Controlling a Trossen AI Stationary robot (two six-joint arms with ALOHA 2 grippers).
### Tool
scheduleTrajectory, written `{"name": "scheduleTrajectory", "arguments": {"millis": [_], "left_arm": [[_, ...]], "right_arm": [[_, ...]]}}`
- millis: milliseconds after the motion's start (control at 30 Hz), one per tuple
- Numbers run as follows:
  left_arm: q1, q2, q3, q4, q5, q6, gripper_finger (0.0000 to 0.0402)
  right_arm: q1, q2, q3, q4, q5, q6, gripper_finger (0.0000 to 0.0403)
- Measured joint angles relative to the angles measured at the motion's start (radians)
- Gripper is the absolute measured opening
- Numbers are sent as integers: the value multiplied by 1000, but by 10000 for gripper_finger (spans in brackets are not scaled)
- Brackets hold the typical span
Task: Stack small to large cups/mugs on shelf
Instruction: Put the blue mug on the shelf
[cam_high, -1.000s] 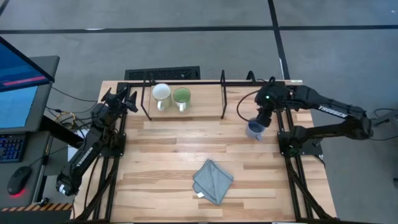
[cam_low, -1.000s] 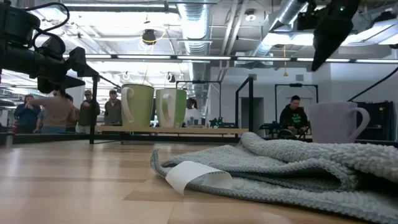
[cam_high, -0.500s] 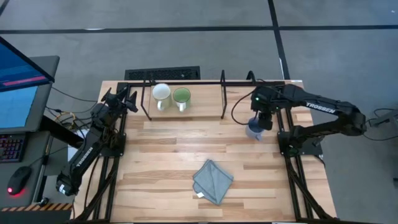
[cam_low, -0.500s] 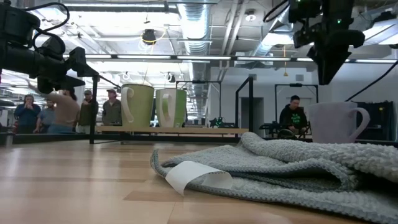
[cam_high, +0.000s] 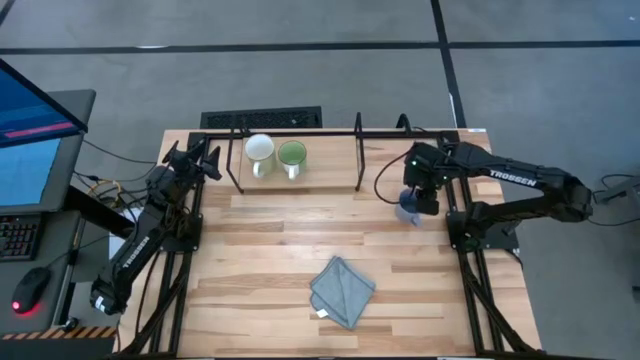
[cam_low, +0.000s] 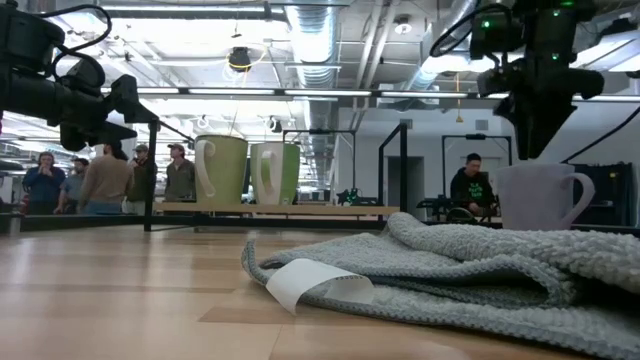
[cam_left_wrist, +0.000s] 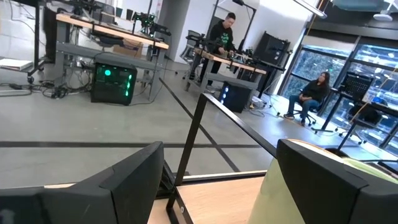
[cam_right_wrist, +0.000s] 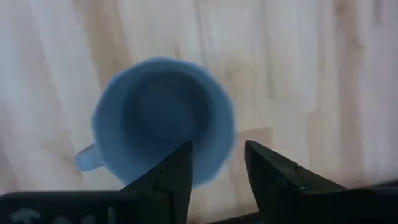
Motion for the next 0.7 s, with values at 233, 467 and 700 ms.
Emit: {"name": "scheduleTrajectory", "arguments": {"millis": [233,467,700], "left_arm": [[0,0,0,0,0,1,304],[0,0,0,0,0,1,304],[0,0,0,0,0,1,304]], "right_arm": [[0,7,-54,74,-57,-7,166],[-1,7,-62,108,-56,-25,166],[-1,7,-62,132,-56,-33,166]]}}
